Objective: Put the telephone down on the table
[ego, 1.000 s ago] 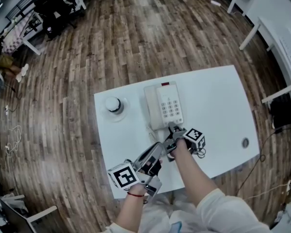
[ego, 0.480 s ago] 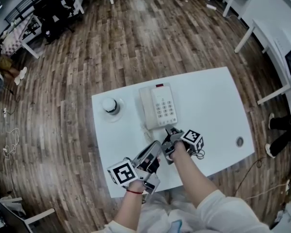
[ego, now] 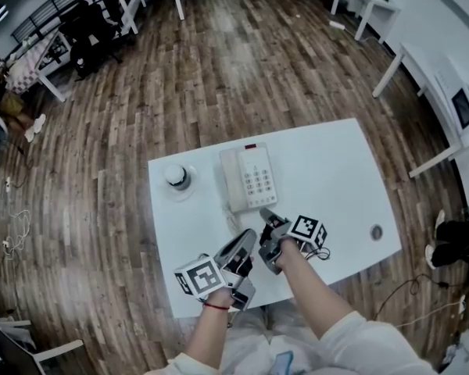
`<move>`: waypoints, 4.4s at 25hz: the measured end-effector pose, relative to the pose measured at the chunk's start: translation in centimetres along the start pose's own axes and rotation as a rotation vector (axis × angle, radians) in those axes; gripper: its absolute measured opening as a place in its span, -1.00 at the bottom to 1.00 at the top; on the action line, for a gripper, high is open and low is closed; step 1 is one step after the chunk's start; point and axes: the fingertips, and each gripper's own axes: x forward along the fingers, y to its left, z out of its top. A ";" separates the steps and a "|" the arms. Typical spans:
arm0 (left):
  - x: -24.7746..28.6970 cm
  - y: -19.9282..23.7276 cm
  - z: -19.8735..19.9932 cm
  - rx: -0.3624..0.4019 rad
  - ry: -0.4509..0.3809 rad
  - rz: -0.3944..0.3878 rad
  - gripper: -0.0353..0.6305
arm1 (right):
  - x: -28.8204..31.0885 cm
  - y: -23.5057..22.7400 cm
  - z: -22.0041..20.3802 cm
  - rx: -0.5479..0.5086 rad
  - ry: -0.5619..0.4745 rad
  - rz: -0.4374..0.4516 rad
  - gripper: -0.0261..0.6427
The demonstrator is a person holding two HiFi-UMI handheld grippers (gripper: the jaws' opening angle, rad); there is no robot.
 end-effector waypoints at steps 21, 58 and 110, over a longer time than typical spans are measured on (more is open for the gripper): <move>-0.8 -4.6 -2.9 0.399 -0.006 -0.014 -0.84 | -10.4 10.0 -2.0 -0.754 0.072 0.397 -0.77; -3.3 -16.7 -4.7 0.751 -0.092 -0.204 -0.84 | -26.5 20.6 -6.8 -1.210 -0.006 0.892 -0.77; -3.2 -23.2 -4.0 0.810 -0.086 -0.351 -0.84 | -30.7 25.3 -5.5 -1.297 0.047 0.896 -0.83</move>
